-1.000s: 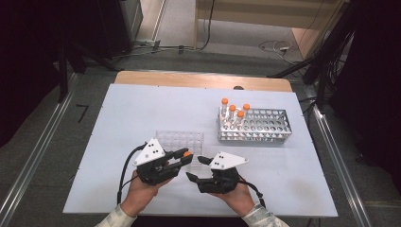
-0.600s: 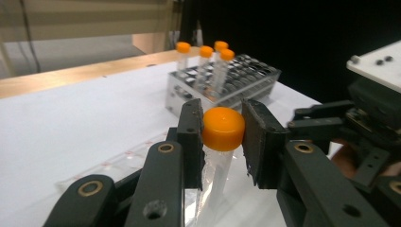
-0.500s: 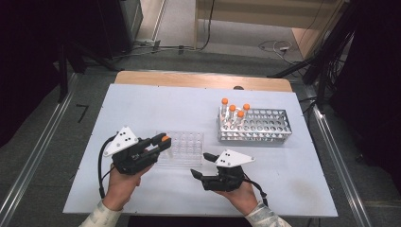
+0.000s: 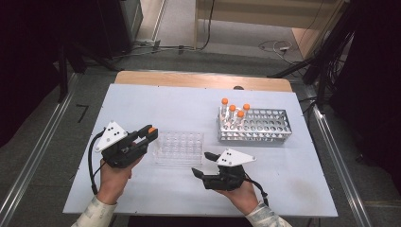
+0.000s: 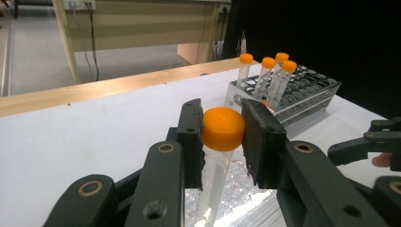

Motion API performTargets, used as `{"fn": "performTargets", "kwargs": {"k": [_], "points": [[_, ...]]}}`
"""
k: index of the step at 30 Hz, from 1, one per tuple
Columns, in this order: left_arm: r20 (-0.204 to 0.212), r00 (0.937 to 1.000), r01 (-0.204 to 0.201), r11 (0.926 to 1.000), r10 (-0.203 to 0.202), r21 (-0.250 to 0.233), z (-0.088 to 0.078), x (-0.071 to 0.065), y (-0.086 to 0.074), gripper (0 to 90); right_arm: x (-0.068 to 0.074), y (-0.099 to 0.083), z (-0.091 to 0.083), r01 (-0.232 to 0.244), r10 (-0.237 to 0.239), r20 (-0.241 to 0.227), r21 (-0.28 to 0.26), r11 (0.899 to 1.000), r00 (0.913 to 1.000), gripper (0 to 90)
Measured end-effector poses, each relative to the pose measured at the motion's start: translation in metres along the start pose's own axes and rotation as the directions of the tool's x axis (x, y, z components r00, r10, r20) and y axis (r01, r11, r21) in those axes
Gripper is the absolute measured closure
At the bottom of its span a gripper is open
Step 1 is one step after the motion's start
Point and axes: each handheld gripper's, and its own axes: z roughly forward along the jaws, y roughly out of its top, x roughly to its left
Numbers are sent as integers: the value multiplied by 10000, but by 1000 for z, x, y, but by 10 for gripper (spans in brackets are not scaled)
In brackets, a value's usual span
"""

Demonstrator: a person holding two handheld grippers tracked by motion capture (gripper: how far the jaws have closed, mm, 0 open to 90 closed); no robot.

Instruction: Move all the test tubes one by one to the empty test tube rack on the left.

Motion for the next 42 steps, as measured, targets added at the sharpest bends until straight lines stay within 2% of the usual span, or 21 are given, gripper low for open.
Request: {"fn": "performTargets", "kwargs": {"k": [7, 9, 11, 15, 25, 37, 39, 42], "points": [[-131, 9998, -144, 9991, 149, 405, 8, -2, -10, 705, -1, 0, -1, 15, -15, 7, 37, 10000, 10000, 301], [-265, 9991, -311, 9971, 331, 701, 11, -3, -18, 705, -1, 0, -1, 5, -5, 4, 27, 10000, 10000, 301], [-328, 9989, -306, 9950, 339, 954, 15, -4, -26, 705, -1, 0, -2, 31, -31, 22, 7, 10000, 10000, 302], [-454, 9978, -433, 9914, 492, 1231, 17, -6, -33, 704, -2, -1, -2, 36, -36, 42, 27, 10000, 10000, 301], [-488, 9975, -437, 9904, 505, 1312, 19, -5, -37, 702, -2, -1, -2, 48, -48, 70, 22, 10000, 10000, 302], [-411, 9986, -261, 9904, 320, 1359, 20, -4, -37, 694, -3, -1, -3, 52, -52, 120, 7, 10000, 9999, 301], [-317, 9991, -235, 9913, 278, 1296, 19, -4, -37, 681, -4, 0, -3, 46, -45, 145, -21, 10000, 9999, 301], [-298, 9993, -171, 9934, 206, 1134, 18, -3, -36, 591, -5, 0, -4, -9, 10, 236, -45, 10000, 9997, 301]]}}
